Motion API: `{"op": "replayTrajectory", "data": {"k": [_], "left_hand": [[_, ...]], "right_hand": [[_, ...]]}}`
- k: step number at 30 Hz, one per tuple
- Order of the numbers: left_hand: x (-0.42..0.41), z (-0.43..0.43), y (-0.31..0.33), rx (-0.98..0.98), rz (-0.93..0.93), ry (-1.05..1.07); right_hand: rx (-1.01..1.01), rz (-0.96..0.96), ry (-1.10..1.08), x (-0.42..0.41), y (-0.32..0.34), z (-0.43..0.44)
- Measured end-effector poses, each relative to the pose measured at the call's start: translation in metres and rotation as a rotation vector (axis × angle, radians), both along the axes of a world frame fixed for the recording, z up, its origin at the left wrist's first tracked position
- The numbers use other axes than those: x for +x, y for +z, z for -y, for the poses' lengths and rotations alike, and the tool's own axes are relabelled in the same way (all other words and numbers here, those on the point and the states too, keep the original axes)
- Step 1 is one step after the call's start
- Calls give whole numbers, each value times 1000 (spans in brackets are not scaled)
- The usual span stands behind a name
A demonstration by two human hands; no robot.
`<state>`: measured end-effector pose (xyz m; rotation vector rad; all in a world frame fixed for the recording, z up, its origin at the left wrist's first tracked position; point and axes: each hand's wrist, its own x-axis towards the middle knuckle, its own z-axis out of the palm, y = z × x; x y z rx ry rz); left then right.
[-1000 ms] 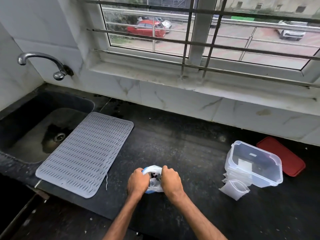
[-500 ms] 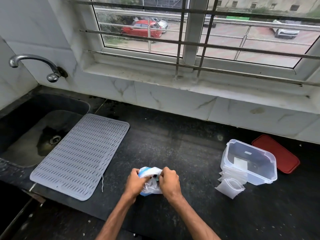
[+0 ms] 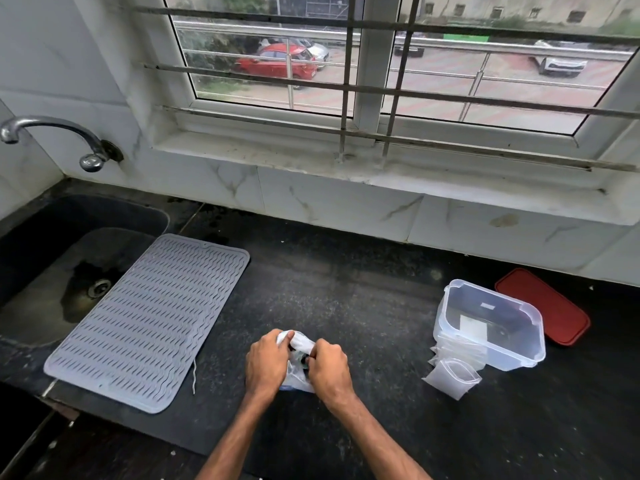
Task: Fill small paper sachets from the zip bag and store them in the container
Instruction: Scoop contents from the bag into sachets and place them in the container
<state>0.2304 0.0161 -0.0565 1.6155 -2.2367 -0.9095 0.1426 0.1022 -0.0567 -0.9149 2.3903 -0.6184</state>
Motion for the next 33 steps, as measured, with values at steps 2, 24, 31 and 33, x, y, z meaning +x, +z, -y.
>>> {"op": "replayTrajectory", "data": {"k": [2,24,31,33], "left_hand": [[-2,2,-1,4,26,8],[0,6,-12,590,-459,131],[0,-2,7,88,65,-94],[-2,-3,10,129,2,-73]], "right_hand": [[12,5,-8,-2,-1,0],[-31,181,-102,-11,-14,-13],[-50,185,-121,-10,-22,-14],[-52,185,-123,-9,-20,-15]]}}
